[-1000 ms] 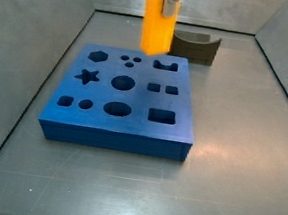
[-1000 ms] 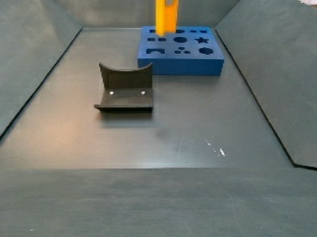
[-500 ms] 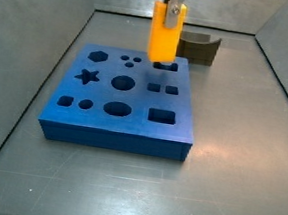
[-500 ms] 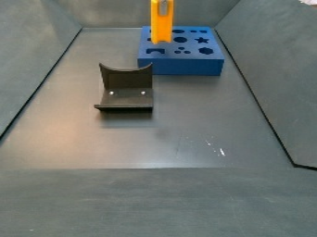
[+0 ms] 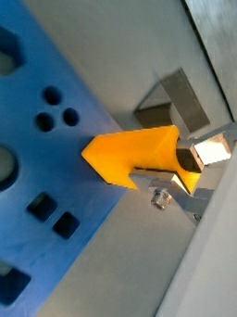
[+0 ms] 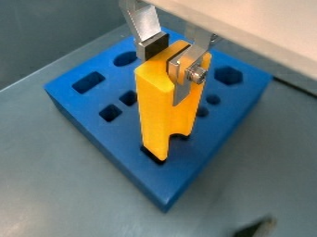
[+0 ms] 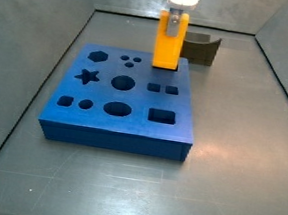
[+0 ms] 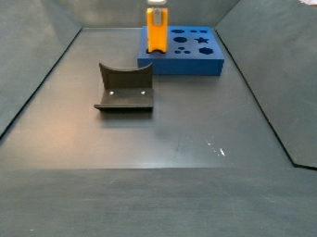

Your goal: Insert the arch object.

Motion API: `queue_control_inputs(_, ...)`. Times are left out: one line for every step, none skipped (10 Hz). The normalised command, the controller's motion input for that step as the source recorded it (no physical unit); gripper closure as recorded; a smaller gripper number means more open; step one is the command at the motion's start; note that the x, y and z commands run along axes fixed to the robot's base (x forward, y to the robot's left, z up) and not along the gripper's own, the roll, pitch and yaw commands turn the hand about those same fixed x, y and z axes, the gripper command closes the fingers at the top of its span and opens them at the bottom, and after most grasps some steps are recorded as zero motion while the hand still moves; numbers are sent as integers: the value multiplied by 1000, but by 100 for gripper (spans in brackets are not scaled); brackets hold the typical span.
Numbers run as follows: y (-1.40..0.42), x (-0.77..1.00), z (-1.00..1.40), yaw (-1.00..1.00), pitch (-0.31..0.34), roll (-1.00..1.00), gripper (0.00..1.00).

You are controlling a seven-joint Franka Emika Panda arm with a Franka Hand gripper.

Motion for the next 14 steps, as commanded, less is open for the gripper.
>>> queue_control_inputs(63,0,-166,0,0,49,100)
queue_control_inputs(0,0,-223,0,0,41,100)
queue_control_inputs(0,0,-274,9,-13,0,100)
queue_control_inputs(0,0,-291,86,-27,-7,100)
queue_control_inputs(-40,0,-283,77,-47,-6,100)
queue_control_inputs(-23,0,-300,9,-70,0,100)
queue_control_inputs(-63,0,-349,0,-86,0,100)
queue_control_inputs(-86,0,-374,71,-100,14,100)
queue_control_inputs(-69,0,-386,77,-111,26,100)
queue_control_inputs(-89,0,-400,74,-129,67,100)
queue_control_inputs(-114,0,-394,94,-163,116,100)
queue_control_inputs(-151,0,-371,106,-163,157,100)
queue_control_inputs(-203,-9,-400,91,-180,191,100)
queue_control_inputs(-234,-23,-397,83,-180,229,100)
